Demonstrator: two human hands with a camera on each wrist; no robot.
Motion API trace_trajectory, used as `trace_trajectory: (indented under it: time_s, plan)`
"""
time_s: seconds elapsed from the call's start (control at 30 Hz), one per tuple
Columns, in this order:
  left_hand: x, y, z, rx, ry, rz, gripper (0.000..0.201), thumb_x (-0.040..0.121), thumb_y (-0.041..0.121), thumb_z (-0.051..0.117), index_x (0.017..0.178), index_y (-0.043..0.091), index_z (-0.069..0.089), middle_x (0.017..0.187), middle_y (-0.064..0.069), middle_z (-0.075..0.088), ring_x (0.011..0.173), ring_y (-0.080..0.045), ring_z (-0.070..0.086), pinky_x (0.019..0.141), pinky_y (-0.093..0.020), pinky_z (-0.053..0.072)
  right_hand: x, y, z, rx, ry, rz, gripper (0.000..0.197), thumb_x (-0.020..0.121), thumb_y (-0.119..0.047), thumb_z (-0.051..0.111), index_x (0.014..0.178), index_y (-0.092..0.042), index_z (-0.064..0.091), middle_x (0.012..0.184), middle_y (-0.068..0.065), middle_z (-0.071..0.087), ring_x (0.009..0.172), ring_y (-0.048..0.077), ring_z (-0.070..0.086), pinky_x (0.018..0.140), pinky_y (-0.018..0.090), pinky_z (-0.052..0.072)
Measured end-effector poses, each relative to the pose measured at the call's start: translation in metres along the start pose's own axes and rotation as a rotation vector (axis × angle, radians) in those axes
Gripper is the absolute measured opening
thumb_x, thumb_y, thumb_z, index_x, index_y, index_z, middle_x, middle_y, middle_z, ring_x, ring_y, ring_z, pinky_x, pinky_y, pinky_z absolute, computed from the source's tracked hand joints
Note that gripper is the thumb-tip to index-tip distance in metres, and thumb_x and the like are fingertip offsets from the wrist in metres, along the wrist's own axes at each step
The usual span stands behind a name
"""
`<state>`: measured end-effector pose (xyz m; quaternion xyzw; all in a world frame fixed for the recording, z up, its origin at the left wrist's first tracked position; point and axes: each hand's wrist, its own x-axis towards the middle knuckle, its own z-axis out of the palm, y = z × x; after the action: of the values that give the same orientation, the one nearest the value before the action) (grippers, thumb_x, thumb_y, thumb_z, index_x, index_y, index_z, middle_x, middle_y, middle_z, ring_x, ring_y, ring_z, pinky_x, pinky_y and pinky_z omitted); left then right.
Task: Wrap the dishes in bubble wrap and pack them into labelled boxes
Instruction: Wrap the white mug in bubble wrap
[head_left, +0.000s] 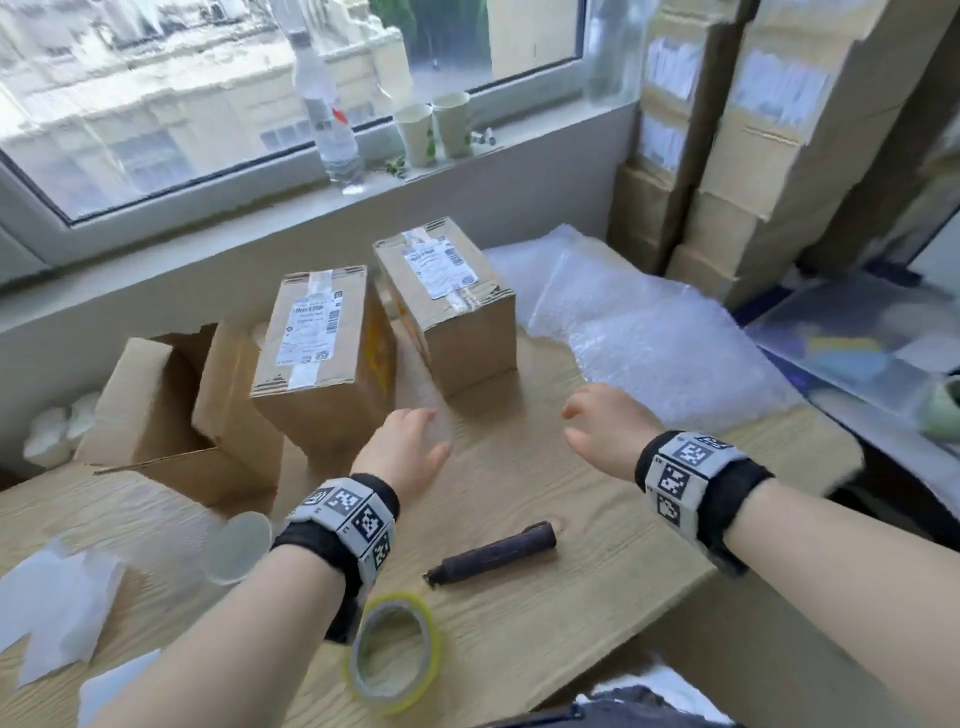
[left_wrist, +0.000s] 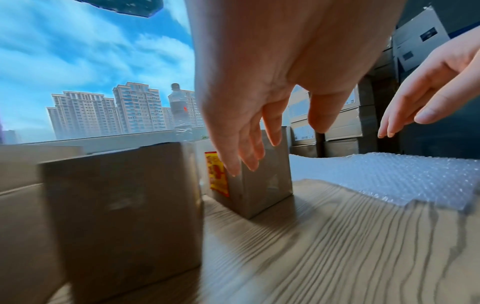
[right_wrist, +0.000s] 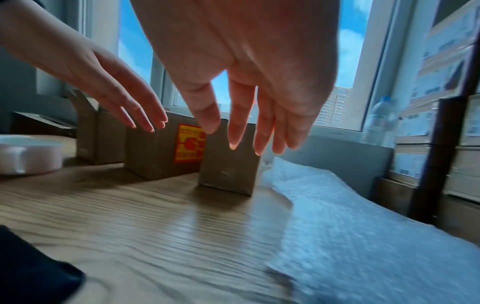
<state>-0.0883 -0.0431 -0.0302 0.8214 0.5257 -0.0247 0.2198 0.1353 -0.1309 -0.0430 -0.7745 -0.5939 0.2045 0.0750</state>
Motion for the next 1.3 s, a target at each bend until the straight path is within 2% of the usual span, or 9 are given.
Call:
trace_trajectory:
  time_s: [0.23, 0.43, 0.53, 0.63, 0.8, 1.0, 1.07, 1.13, 1.3]
  plan:
    - [0.062, 0.104, 0.039, -0.016, -0.065, 0.035, 0.051, 0.096, 0.036, 0.048, 0.142, 0.016, 0.038, 0.146, -0.005, 0.038, 0.13, -0.019, 0.041, 0.105, -0.028, 0.033, 0.031, 0.127, -0.019, -0.12, -0.109, 0.085, 0.039, 0.089, -0.02, 0.053, 0.128, -0.021, 0.048, 0.132, -0.003, 0.044, 0.126, 0.02, 0.038, 0.099, 0.034, 0.04]
    - [0.089, 0.16, 0.073, -0.046, -0.138, -0.016, 0.051, 0.095, 0.037, 0.05, 0.14, 0.016, 0.04, 0.144, -0.005, 0.039, 0.132, -0.017, 0.039, 0.106, -0.026, 0.03, 0.054, 0.182, -0.016, -0.238, -0.189, 0.026, 0.036, 0.088, -0.009, 0.052, 0.123, -0.017, 0.048, 0.134, 0.001, 0.043, 0.127, 0.022, 0.038, 0.099, 0.036, 0.041]
    - [0.096, 0.177, 0.082, -0.047, -0.177, -0.033, 0.051, 0.095, 0.037, 0.05, 0.141, 0.017, 0.039, 0.145, -0.004, 0.039, 0.131, -0.017, 0.039, 0.106, -0.028, 0.032, 0.063, 0.194, -0.016, -0.241, -0.204, 0.007, 0.03, 0.087, -0.011, 0.054, 0.116, -0.016, 0.051, 0.126, 0.001, 0.046, 0.118, 0.022, 0.045, 0.089, 0.036, 0.046]
    - [0.1, 0.187, 0.086, -0.039, -0.215, -0.046, 0.052, 0.096, 0.039, 0.049, 0.142, 0.017, 0.038, 0.144, -0.005, 0.039, 0.13, -0.018, 0.041, 0.106, -0.028, 0.033, 0.067, 0.199, -0.014, -0.244, -0.227, -0.019, 0.046, 0.08, -0.026, 0.069, 0.12, -0.018, 0.047, 0.123, -0.001, 0.043, 0.116, 0.02, 0.045, 0.086, 0.032, 0.045]
    - [0.109, 0.194, 0.086, -0.031, -0.243, -0.069, 0.051, 0.096, 0.039, 0.049, 0.141, 0.016, 0.04, 0.143, -0.006, 0.04, 0.125, -0.019, 0.045, 0.102, -0.029, 0.036, 0.075, 0.205, -0.01, -0.217, -0.161, -0.023, 0.014, 0.088, -0.007, 0.052, 0.101, -0.012, 0.055, 0.109, 0.002, 0.049, 0.102, 0.022, 0.05, 0.064, 0.028, 0.035]
    - [0.116, 0.196, 0.092, -0.079, -0.272, -0.084, 0.052, 0.095, 0.039, 0.05, 0.14, 0.014, 0.042, 0.141, -0.007, 0.043, 0.125, -0.019, 0.048, 0.104, -0.031, 0.038, 0.078, 0.211, -0.01, -0.196, -0.191, -0.057, 0.018, 0.088, -0.021, 0.06, 0.104, -0.017, 0.053, 0.114, -0.003, 0.046, 0.107, 0.018, 0.046, 0.072, 0.028, 0.041]
    - [0.115, 0.196, 0.095, -0.081, -0.283, -0.089, 0.052, 0.095, 0.039, 0.05, 0.14, 0.015, 0.042, 0.142, -0.006, 0.044, 0.125, -0.019, 0.047, 0.105, -0.032, 0.038, 0.08, 0.213, -0.006, -0.145, -0.175, -0.003, 0.005, 0.088, -0.015, 0.054, 0.089, -0.016, 0.049, 0.106, 0.0, 0.048, 0.102, 0.02, 0.05, 0.066, 0.028, 0.033]
    - [0.114, 0.195, 0.096, -0.078, -0.29, -0.099, 0.052, 0.095, 0.041, 0.05, 0.14, 0.016, 0.042, 0.141, -0.006, 0.043, 0.126, -0.019, 0.047, 0.106, -0.035, 0.038, 0.081, 0.213, -0.006, -0.067, -0.149, 0.044, 0.01, 0.089, -0.016, 0.053, 0.082, -0.015, 0.046, 0.099, 0.0, 0.049, 0.095, 0.021, 0.053, 0.065, 0.029, 0.032]
    - [0.112, 0.192, 0.093, -0.135, -0.276, -0.117, 0.052, 0.094, 0.043, 0.05, 0.137, 0.013, 0.046, 0.138, -0.007, 0.049, 0.123, -0.021, 0.05, 0.103, -0.034, 0.039, 0.075, 0.191, -0.034, 0.035, -0.066, 0.032, 0.008, 0.097, -0.017, 0.046, 0.09, -0.014, 0.043, 0.096, 0.003, 0.049, 0.078, 0.02, 0.047, 0.066, 0.033, 0.04]
